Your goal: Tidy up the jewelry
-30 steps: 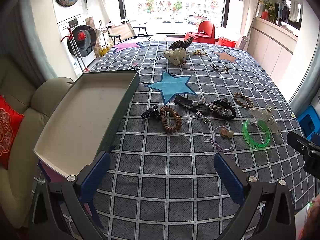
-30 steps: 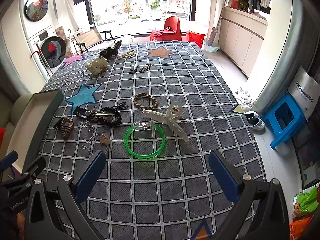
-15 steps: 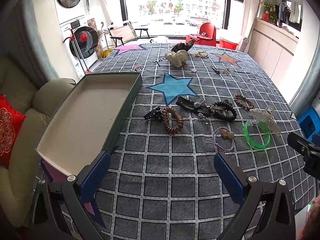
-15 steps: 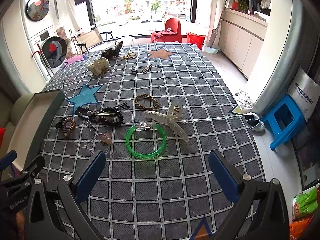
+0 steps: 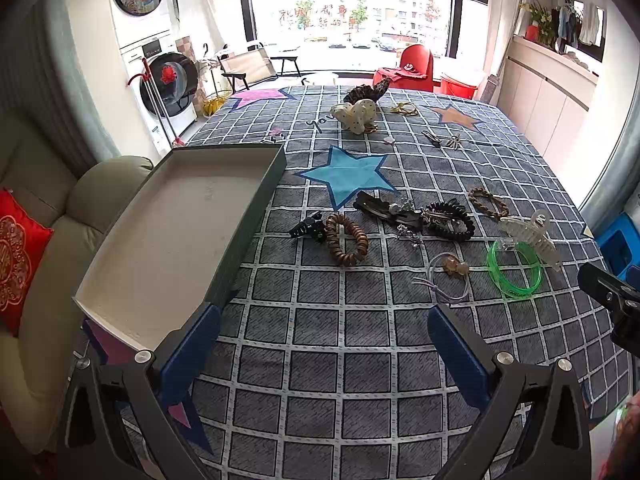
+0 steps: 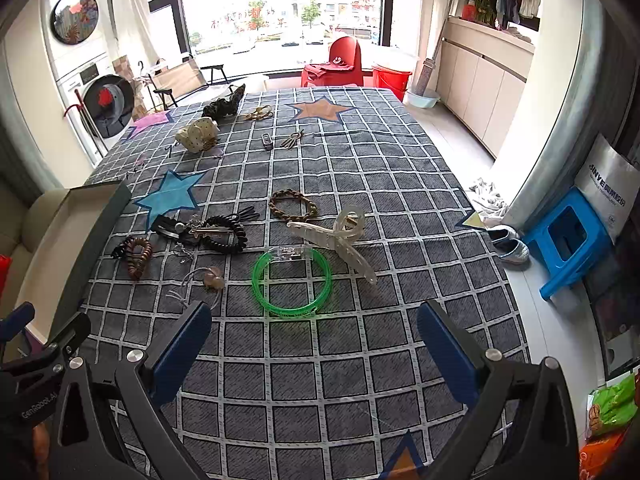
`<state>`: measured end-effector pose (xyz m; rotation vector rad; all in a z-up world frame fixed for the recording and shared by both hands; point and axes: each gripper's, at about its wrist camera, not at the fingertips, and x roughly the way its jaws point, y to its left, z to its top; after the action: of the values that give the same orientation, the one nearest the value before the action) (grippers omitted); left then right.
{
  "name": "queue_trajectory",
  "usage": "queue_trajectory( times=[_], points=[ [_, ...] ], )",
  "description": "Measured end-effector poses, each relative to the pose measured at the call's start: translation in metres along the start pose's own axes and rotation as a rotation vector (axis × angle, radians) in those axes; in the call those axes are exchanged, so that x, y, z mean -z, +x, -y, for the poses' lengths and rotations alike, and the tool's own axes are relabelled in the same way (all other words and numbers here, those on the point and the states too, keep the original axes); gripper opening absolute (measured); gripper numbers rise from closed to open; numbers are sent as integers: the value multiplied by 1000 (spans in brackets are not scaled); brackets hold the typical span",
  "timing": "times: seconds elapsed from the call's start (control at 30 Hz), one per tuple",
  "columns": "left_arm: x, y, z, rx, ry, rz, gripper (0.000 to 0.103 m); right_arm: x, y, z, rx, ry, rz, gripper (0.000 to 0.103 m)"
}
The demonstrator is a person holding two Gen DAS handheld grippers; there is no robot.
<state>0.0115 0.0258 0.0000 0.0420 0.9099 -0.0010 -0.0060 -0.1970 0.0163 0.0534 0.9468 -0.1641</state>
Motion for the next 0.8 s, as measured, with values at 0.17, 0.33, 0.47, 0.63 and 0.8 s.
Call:
queue_trajectory(
  times=[0.17,0.33,0.47,0.63,0.8],
  points=[
    [2,1,2,0,0,1,103,0,0,0,0,-1,2,102],
    [2,0,0,-1,0,1,103,-1,-2,0,1,1,-1,102],
    [2,1,2,-1,0,0,103,0,-1,0,1,0,0,102],
    [2,0,1,-2,1,2,103,0,-1,0,1,0,-1,102],
    [2,-2,-2,-2,6,-1,103,0,-1,0,2,1,-1,102]
  ],
)
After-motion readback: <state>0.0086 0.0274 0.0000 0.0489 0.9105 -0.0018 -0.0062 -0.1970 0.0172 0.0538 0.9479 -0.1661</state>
